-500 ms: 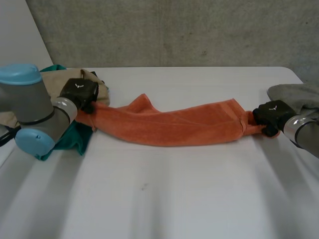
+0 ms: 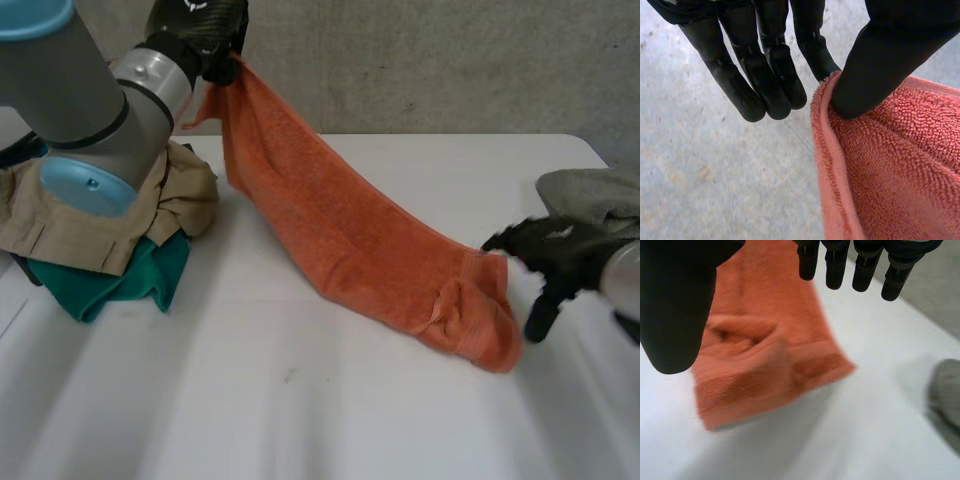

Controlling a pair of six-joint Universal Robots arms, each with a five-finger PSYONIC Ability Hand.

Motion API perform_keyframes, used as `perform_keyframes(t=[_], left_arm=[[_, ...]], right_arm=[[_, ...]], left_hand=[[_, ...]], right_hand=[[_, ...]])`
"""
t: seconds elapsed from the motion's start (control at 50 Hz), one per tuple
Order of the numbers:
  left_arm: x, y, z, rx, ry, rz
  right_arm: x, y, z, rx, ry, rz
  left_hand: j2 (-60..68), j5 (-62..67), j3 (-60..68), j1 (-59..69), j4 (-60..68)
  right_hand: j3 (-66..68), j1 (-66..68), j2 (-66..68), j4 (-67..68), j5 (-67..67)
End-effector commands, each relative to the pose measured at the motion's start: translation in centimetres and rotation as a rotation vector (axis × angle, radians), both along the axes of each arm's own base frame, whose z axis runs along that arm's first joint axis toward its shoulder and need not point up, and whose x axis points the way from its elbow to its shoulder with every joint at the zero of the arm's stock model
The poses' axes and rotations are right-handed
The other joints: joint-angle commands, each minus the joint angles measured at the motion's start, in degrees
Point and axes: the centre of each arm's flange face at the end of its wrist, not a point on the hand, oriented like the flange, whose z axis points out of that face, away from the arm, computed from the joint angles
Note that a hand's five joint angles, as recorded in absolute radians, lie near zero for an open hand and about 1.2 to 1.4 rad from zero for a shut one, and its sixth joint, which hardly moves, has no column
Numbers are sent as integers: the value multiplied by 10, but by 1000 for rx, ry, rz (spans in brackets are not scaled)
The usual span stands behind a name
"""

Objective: Fold the laundry.

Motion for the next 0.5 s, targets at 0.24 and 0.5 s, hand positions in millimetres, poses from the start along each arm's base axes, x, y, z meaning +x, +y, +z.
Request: perform_keyframes(t=[0.24,0.5], left_arm=[[16,70,39,-16,0,-110],[29,94,63,-147,66,-149]], right_arm=[[14,-78,23,-64,30,65],[88,-141,-86,-131,-224,104]], left_hand=[[114,135,120,129,116],[114,135,120,129,116]], right_hand=[[-20,-30,-24,-24,-25],[67,57,64,63,62]])
